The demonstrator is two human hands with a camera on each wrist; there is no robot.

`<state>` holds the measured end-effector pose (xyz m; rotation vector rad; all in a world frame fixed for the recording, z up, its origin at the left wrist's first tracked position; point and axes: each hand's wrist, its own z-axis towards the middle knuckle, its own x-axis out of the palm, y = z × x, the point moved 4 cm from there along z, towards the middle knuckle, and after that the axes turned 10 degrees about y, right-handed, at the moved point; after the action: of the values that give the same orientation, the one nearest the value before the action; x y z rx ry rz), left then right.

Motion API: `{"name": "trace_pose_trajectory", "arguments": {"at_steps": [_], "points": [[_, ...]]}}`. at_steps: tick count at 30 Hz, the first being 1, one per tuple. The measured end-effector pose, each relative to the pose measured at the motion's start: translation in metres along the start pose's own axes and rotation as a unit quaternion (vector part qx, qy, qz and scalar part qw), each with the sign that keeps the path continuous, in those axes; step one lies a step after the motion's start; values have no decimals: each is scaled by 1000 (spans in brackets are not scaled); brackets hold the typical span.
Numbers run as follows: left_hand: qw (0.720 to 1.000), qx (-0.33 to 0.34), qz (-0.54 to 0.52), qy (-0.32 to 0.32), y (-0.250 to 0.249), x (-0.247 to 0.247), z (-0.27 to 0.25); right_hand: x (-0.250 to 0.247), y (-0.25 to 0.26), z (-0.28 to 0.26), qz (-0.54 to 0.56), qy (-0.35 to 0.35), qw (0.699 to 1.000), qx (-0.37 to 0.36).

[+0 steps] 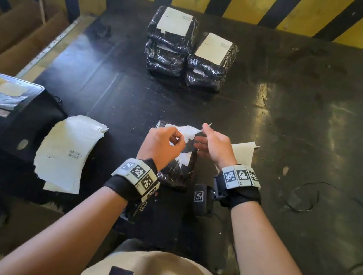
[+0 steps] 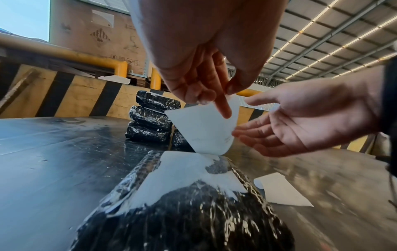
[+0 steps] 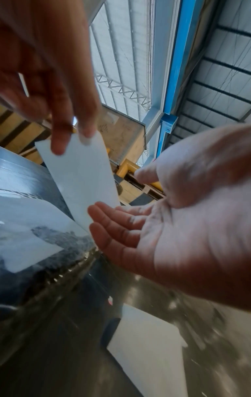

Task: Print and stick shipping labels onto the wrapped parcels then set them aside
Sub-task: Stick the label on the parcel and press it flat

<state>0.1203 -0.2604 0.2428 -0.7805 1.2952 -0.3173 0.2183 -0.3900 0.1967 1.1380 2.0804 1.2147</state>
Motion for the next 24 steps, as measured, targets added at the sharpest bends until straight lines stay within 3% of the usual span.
{"name": "trace_pose_trajectory", "arguments": {"at_steps": [6, 14, 16, 21, 24], "points": [[999, 3, 8, 40, 5, 9, -13, 6, -6, 1, -4, -53, 998, -26], [991, -19, -5, 130, 11, 18, -18, 11, -4, 4, -128, -129, 982, -55], [987, -40, -45, 147, 18, 10, -19, 11, 1, 2, -132, -140, 979, -70], [981, -150, -114, 54, 53, -16, -4, 13, 7, 3, -151, -138, 975, -87], [957, -233, -89, 148, 62, -16, 13, 16, 11, 4, -155, -134, 976, -79]]}}
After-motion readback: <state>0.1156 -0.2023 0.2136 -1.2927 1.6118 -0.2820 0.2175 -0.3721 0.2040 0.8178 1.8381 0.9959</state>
